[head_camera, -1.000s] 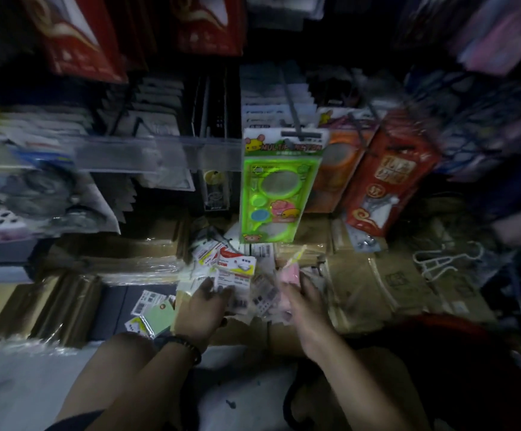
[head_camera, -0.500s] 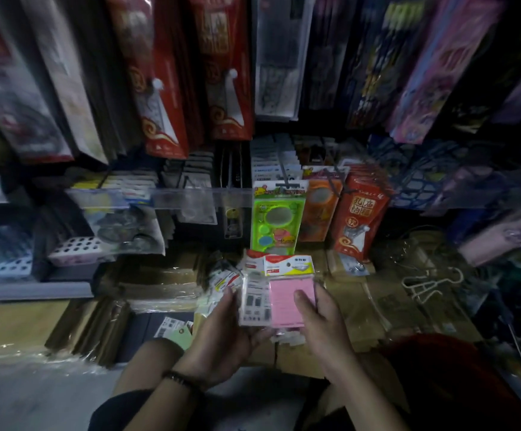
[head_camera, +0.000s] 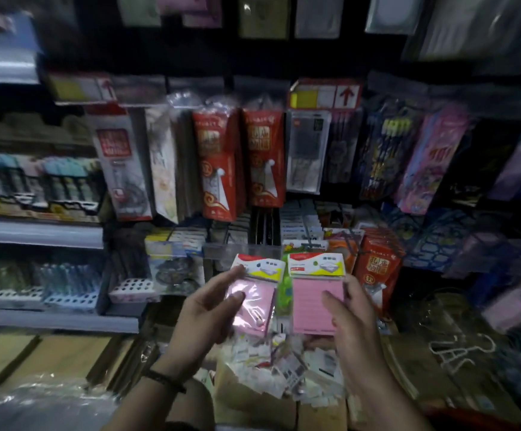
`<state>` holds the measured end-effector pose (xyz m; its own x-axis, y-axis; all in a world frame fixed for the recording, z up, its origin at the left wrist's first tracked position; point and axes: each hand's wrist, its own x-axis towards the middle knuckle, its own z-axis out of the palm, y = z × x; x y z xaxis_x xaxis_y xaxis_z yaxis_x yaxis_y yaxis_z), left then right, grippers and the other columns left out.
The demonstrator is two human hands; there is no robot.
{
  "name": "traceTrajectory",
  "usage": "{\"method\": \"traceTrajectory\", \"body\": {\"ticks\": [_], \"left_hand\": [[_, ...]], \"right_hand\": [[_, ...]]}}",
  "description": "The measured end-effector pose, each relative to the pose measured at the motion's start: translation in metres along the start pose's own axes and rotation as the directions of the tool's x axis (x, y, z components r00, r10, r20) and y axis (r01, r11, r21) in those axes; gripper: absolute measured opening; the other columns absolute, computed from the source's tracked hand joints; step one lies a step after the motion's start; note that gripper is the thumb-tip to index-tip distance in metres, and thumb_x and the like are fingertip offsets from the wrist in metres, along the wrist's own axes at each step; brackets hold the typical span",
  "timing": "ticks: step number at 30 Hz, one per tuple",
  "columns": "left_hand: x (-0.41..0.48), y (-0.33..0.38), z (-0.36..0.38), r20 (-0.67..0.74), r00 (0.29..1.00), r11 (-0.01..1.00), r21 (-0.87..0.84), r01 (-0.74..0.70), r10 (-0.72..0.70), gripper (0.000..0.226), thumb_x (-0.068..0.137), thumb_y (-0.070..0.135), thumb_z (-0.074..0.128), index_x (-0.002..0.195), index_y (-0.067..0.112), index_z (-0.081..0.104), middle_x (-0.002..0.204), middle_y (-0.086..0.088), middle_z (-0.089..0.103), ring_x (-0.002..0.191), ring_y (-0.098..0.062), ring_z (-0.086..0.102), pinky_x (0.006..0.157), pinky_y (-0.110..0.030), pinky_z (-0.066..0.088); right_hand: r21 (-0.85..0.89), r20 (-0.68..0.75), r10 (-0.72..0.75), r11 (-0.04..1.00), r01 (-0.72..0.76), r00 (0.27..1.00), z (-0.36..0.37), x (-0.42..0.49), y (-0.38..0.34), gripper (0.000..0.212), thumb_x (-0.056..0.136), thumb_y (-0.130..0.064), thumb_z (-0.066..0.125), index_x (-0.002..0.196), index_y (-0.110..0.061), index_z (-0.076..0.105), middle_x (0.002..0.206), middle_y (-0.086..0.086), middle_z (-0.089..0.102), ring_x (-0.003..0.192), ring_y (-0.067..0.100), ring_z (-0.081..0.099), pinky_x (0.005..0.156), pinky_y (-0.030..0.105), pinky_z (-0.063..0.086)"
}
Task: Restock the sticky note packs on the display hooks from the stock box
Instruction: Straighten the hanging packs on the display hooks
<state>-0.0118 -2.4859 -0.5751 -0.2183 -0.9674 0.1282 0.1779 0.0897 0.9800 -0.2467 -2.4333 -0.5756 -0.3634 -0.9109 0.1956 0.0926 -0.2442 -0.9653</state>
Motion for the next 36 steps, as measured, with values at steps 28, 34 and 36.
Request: {"method": "traceTrajectory", "body": {"ticks": [28,34,36], "left_hand": [[0.091,0.314,-0.061,0.022,0.683,0.434,0.757,-0.488,0.73,0.026,0.092,0.033,0.08,0.114,0.045,0.074,0.093,0.027,0.076,0.087,0.009,0.071,0.067,-0.015,0.057],[0.12,0.383,-0.084,0.275,0.726,0.034,0.924,-0.38,0.63,0.081,0.097,0.038,0.071,0.152,0.072,0.022,0.1,0.015,0.068,0.077,-0.009,0.067,0.058,-0.023,0.049],[0.127,0.401,-0.087,0.288,0.759,-0.046,0.945,-0.324,0.584,0.084,0.1,0.036,0.065,0.149,0.078,0.012,0.095,0.008,0.068,0.072,-0.013,0.065,0.057,-0.034,0.056]], "right_hand": [[-0.114,0.105,-0.481,0.864,0.491,0.871,0.211,0.145,-0.258,0.057,0.091,-0.061,0.062,0.082,-0.004,0.064,0.068,0.023,0.059,0.059,0.018,0.051,0.056,0.037,0.04],[-0.077,0.022,-0.448,0.891,0.448,0.894,0.26,0.194,-0.305,0.045,0.101,-0.036,0.069,0.071,-0.003,0.063,0.048,-0.008,0.04,0.044,0.01,0.04,0.045,0.026,0.044],[-0.052,0.019,-0.444,0.894,0.445,0.896,0.274,0.206,-0.311,0.041,0.103,-0.037,0.067,0.074,-0.008,0.067,0.05,-0.009,0.046,0.046,0.009,0.045,0.042,0.021,0.04]]}}
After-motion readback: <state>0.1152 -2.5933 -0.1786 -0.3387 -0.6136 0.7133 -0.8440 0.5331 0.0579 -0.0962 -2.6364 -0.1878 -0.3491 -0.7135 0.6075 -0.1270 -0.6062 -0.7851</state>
